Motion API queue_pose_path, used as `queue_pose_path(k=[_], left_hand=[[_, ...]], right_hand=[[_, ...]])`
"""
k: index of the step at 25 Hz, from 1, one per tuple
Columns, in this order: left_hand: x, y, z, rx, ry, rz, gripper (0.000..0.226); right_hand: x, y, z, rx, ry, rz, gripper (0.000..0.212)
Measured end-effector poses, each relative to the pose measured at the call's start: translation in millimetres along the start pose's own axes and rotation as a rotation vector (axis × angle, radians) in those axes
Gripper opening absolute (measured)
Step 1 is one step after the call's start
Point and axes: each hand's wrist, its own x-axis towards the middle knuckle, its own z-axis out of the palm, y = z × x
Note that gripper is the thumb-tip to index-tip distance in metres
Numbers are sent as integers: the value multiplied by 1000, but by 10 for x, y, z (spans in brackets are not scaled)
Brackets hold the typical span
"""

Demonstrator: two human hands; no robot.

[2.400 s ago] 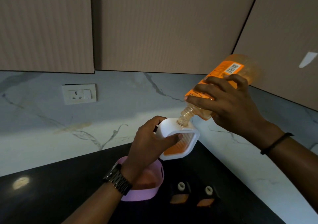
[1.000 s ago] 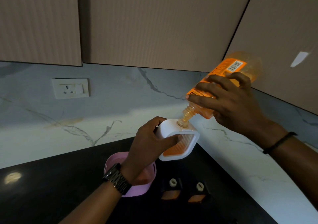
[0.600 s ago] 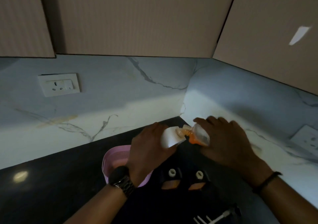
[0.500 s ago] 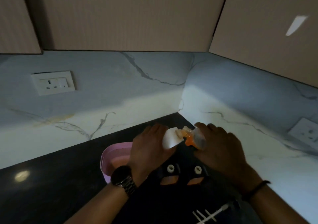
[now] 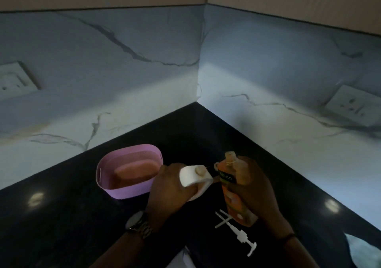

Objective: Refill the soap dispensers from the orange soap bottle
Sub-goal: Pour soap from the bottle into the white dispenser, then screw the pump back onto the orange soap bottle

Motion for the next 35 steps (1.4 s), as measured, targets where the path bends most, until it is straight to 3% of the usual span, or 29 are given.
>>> queue_pose_path(k=[5,12,16,18,21,24,28,35], left_hand=[[-266,-157,370,-268,-127,-86,61],[-315,-326,579,-401,-225,-201,77],[-391,-277,651,-36,-58,-58,78],[-467,-103,700,39,-14,68,69],[-581,76,913,15,-184,233,48],[-581,212,1197,33,-402,340,41],[-367,472,1447,75,-448,402,37],[226,780,1799,197,-491,336,38]], right_hand=[[-313,278,-29,248,63,111,71],[-666,732,39,409,265,265,86],[-818,878,52,505,330,313,83],[-876,932,49,533,350,339,81],[-966,1036,58,535,390,362,82],[-1045,1168,75,537,446,382,86],[-1080,1257,76,601,531,409,85],[-1196,1436,119,615,632,439,89]])
